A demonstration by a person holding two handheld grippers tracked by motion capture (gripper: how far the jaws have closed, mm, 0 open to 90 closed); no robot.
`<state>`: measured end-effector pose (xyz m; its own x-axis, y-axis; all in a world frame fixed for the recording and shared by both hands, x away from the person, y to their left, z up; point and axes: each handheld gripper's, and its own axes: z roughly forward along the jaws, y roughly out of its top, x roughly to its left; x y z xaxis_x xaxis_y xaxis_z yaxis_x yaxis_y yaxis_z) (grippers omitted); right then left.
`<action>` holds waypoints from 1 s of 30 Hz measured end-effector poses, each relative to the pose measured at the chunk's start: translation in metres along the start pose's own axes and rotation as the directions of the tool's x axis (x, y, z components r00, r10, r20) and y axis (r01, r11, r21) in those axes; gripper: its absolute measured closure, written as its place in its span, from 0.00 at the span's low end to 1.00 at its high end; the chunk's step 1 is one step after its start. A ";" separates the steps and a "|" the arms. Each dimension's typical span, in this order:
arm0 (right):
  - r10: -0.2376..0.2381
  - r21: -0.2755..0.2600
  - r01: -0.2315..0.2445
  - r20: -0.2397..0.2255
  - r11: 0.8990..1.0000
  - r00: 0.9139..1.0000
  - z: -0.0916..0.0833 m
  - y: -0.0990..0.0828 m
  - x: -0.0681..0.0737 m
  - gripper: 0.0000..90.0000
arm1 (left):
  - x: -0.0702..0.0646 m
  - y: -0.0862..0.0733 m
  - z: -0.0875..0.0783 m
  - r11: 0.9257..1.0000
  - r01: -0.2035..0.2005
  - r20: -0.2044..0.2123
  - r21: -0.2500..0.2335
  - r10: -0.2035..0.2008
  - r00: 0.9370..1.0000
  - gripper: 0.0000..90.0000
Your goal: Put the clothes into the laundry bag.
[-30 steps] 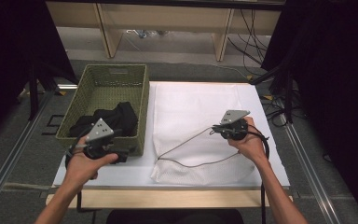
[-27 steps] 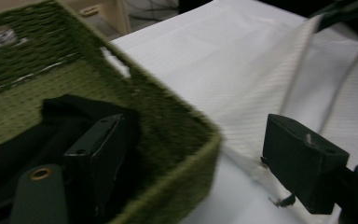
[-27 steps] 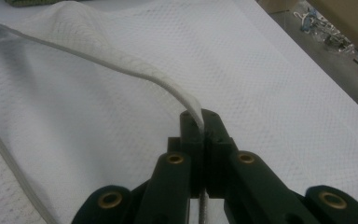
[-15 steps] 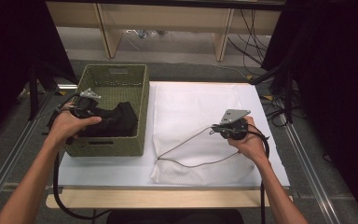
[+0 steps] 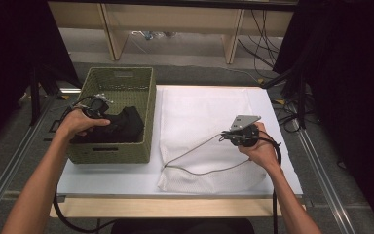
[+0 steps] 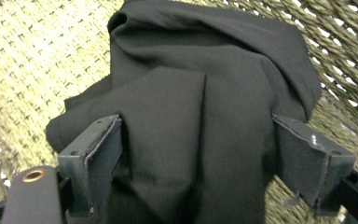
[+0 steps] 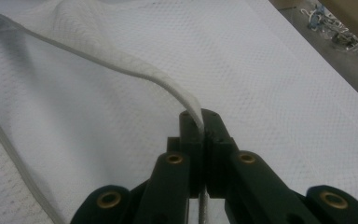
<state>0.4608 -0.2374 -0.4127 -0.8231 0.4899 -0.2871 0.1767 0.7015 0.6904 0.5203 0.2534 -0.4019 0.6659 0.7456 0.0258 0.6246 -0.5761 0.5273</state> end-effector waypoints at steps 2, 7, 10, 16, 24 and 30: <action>0.017 0.003 -0.017 -0.013 1.000 1.000 0.000 0.000 0.001 0.99 | 0.001 0.000 0.001 1.000 -0.021 -0.008 0.010 0.021 1.000 0.20; 0.010 0.017 -0.010 -0.009 1.000 1.000 0.002 -0.001 0.003 0.99 | 0.007 -0.006 0.003 1.000 -0.029 -0.042 0.012 0.029 0.999 0.17; 0.007 0.018 -0.007 -0.010 1.000 1.000 0.002 -0.001 0.003 0.99 | 0.006 -0.008 0.009 0.999 -0.032 0.020 0.018 0.031 0.999 0.17; 0.009 0.024 -0.009 -0.013 1.000 1.000 0.002 -0.001 0.003 0.98 | -0.002 -0.009 0.013 0.993 -0.116 0.128 0.020 0.113 0.985 0.16; -0.005 0.019 0.005 -0.006 1.000 1.000 0.004 -0.002 0.004 0.98 | -0.010 -0.012 0.025 0.994 -0.099 0.166 0.043 0.091 0.982 0.01; 0.006 0.028 -0.006 -0.002 1.000 1.000 0.005 -0.002 0.004 0.98 | -0.004 -0.011 0.029 0.993 -0.094 0.166 0.067 0.082 0.983 0.21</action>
<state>0.4594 -0.2344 -0.4183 -0.8230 0.4932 -0.2818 0.1969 0.7130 0.6730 0.5220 0.2472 -0.4323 0.7729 0.6304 -0.0723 0.5854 -0.6646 0.4644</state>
